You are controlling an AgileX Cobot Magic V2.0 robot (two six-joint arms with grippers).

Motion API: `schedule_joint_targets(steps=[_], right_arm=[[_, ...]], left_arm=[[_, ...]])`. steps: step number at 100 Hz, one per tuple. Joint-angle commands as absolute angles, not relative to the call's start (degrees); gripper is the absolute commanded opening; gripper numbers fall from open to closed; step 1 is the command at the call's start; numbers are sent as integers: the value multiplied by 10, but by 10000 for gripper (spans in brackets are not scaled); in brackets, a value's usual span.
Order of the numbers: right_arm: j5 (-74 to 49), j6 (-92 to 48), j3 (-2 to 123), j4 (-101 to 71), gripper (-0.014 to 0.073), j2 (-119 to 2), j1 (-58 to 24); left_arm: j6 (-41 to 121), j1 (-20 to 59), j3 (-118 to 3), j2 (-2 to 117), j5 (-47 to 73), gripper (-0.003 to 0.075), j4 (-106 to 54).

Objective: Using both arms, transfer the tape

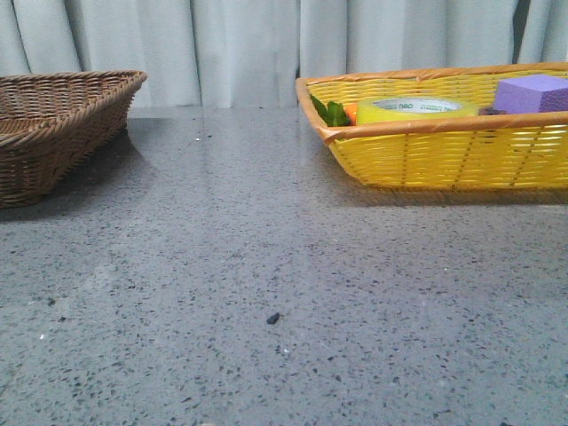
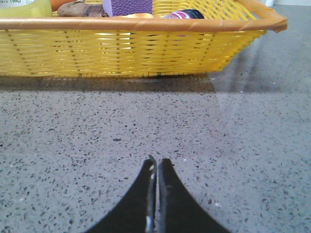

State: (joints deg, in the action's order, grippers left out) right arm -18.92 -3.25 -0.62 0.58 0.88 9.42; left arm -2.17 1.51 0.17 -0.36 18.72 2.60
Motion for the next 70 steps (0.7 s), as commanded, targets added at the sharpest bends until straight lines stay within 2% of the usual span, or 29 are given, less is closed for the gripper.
schedule_joint_targets(steps=[1,70], right_arm=[[-181,-32,-18,11,-68,18,96],[-181,-32,-18,11,-68,18,96]], left_arm=[[-26,15,8,-20,152,-20,26],[-25,15,8,-20,152,-20,33]])
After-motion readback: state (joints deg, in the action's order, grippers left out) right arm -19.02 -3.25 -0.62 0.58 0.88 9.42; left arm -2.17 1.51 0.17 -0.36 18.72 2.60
